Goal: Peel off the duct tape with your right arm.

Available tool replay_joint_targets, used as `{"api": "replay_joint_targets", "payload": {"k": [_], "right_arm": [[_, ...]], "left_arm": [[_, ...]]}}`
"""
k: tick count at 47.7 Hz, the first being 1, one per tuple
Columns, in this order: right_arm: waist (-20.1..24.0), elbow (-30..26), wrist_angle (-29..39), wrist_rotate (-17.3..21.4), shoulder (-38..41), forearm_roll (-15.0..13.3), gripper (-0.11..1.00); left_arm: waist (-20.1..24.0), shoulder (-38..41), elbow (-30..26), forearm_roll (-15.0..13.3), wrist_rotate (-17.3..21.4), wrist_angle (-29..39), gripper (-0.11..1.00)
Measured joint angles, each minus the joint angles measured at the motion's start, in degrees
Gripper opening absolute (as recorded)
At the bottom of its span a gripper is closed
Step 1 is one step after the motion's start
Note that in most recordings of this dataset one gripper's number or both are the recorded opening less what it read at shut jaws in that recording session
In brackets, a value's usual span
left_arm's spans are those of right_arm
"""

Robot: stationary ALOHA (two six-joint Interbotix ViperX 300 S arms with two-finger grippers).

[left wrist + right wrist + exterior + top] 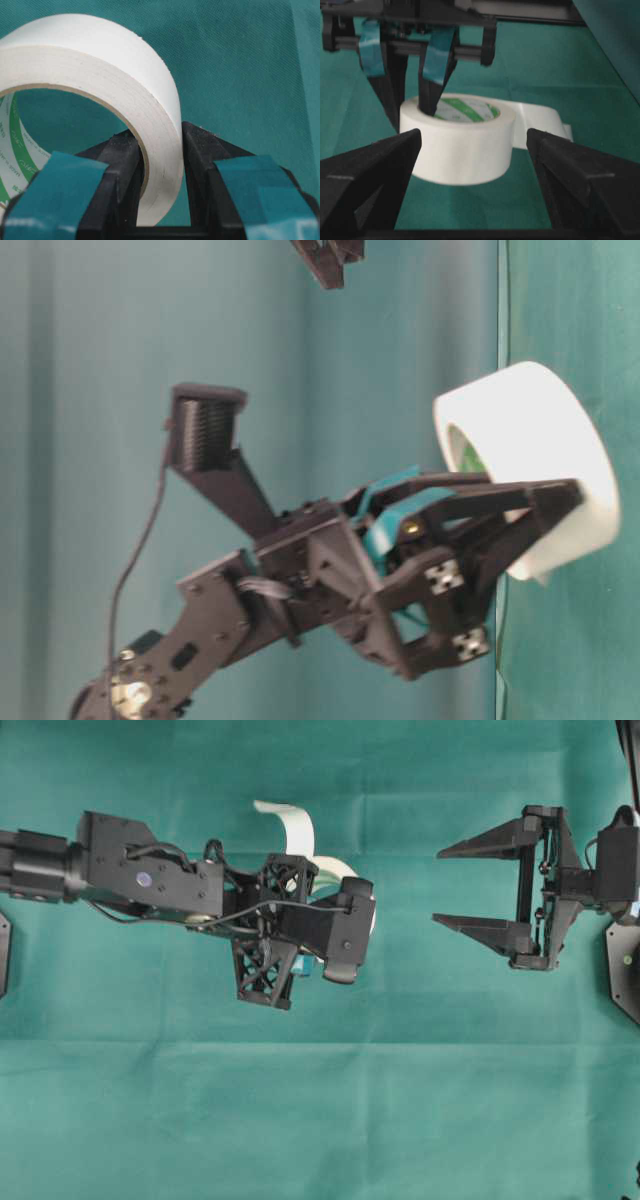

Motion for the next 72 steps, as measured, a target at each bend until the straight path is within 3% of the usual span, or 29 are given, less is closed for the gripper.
{"api": "replay_joint_targets", "payload": {"k": [20, 39, 72], "right_arm": [[0.1, 0.0, 0.8, 0.3, -1.6, -0.1, 0.55], [0.1, 0.0, 1.3, 0.4, -1.8, -0.1, 0.55], [0.9, 0.2, 1.4, 0.4, -1.8, -0.1, 0.55]], "left_arm": [[0.0, 2.8, 4.0, -0.1, -1.9, -7.3, 0.21], [-0.1, 4.3, 4.2, 0.0, -5.3, -8.2, 0.21], [-0.1, 5.4, 4.0, 0.0, -5.5, -8.1, 0.20]]}}
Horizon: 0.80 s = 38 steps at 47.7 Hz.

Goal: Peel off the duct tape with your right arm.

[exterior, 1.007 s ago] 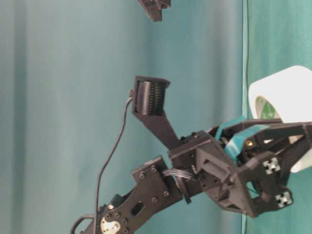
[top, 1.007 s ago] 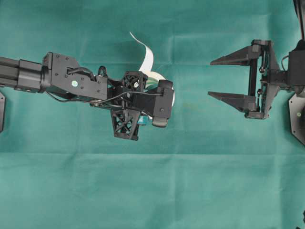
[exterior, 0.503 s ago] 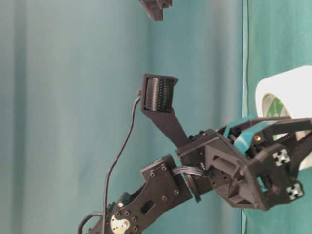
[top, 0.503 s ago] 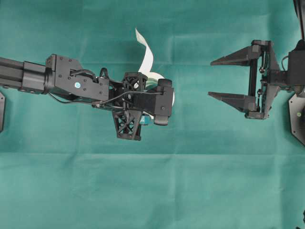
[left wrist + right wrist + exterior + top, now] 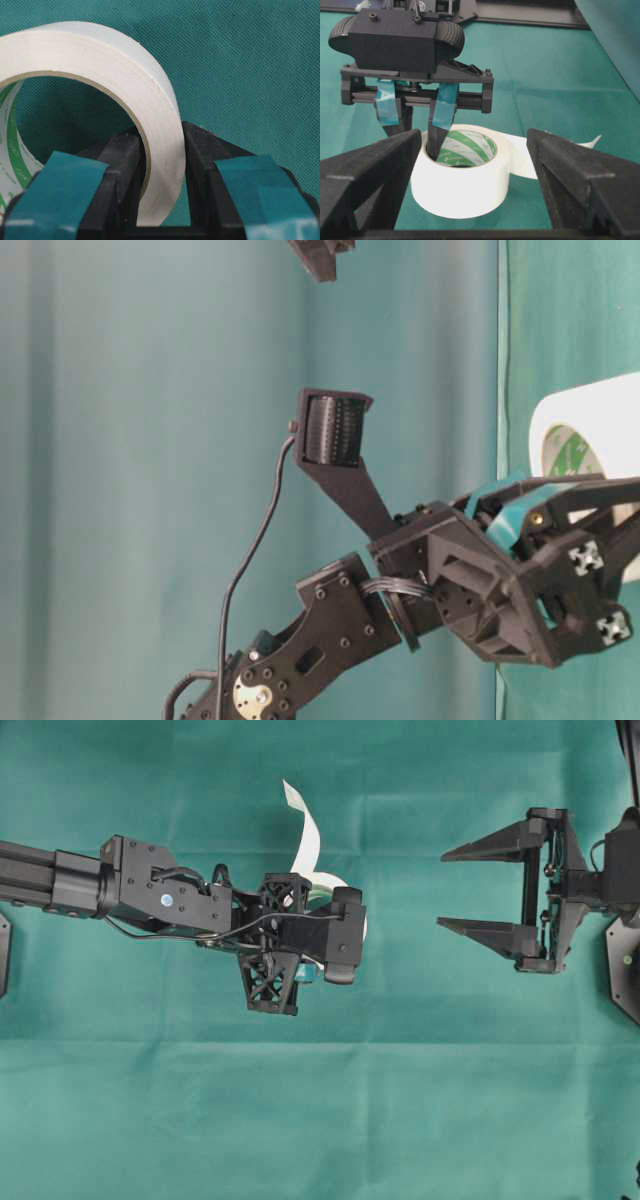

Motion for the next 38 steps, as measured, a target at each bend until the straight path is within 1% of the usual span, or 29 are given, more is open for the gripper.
{"api": "replay_joint_targets", "payload": {"k": [10, 12, 15, 17, 18, 21, 24, 38], "right_arm": [[0.1, 0.0, 0.0, 0.0, 0.0, 0.0, 0.55], [0.1, 0.0, 0.0, 0.0, 0.0, 0.0, 0.55], [0.2, 0.0, 0.0, 0.0, 0.0, 0.1, 0.55], [0.2, 0.0, 0.0, 0.1, 0.0, 0.0, 0.55], [0.2, 0.0, -0.1, 0.1, 0.0, 0.0, 0.55], [0.1, 0.0, 0.0, 0.1, 0.0, 0.0, 0.55], [0.2, 0.0, 0.0, 0.1, -0.1, 0.0, 0.55], [0.6, 0.0, 0.1, 0.1, -0.4, 0.0, 0.55]], "left_arm": [[-0.1, 0.1, -0.1, 0.0, -0.1, 0.1, 0.21], [-0.1, 0.1, -0.1, 0.0, -0.1, 0.1, 0.27], [-0.2, 0.0, -0.1, 0.0, -0.3, 0.1, 0.45], [-0.2, 0.0, -0.1, 0.1, -0.1, 0.1, 0.54], [-0.1, -0.1, -0.1, 0.1, 0.0, 0.2, 0.54], [-0.2, -0.5, -0.1, 0.1, -0.1, 0.2, 0.46], [-0.3, -1.2, -0.1, 0.1, 0.0, 0.3, 0.41], [-0.8, -4.7, 0.5, 0.1, 0.0, 0.5, 0.40]]}}
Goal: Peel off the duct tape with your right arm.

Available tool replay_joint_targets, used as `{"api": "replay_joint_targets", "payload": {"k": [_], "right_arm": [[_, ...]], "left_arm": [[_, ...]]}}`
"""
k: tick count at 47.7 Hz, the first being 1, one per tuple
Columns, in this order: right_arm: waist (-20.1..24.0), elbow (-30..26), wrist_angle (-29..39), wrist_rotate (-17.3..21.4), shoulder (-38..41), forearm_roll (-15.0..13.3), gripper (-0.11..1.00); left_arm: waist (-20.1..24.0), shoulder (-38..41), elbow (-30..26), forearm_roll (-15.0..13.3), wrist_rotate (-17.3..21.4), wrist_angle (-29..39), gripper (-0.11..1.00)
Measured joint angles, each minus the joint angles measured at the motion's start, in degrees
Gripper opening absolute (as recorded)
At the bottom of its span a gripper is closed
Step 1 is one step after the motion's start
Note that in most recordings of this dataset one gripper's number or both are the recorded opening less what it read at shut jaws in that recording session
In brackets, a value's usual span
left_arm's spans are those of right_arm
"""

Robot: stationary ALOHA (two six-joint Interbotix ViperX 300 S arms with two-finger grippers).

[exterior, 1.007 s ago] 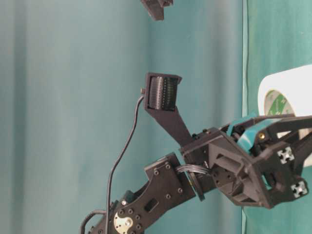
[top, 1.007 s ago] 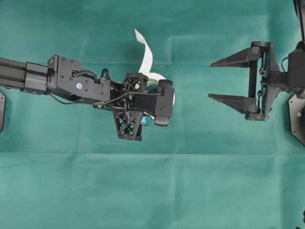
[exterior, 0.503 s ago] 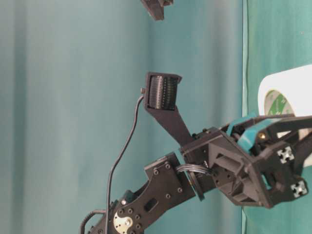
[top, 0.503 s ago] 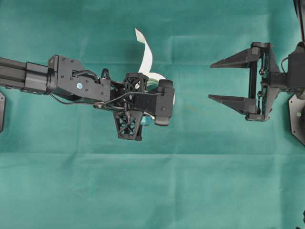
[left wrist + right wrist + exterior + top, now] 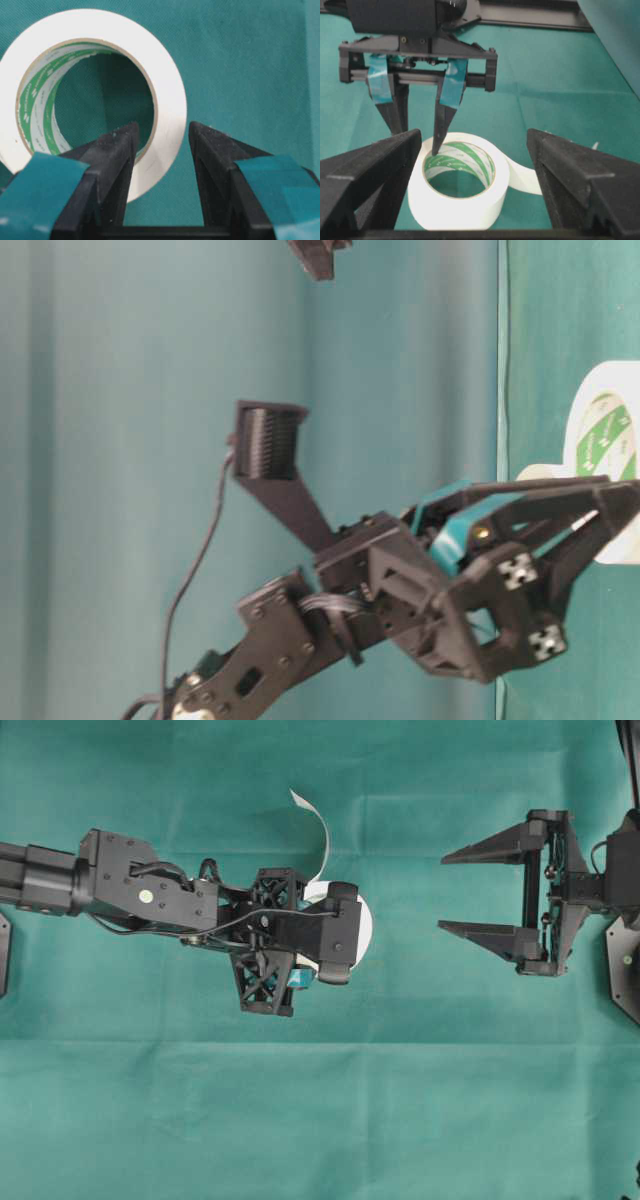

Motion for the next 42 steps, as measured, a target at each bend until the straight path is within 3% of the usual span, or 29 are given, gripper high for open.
{"api": "replay_joint_targets", "payload": {"k": [42], "right_arm": [[2.5, 0.0, 1.0, 0.2, -1.9, 0.0, 0.55]], "left_arm": [[-0.8, -14.7, 3.0, 0.0, 0.0, 1.0, 0.39]]}}
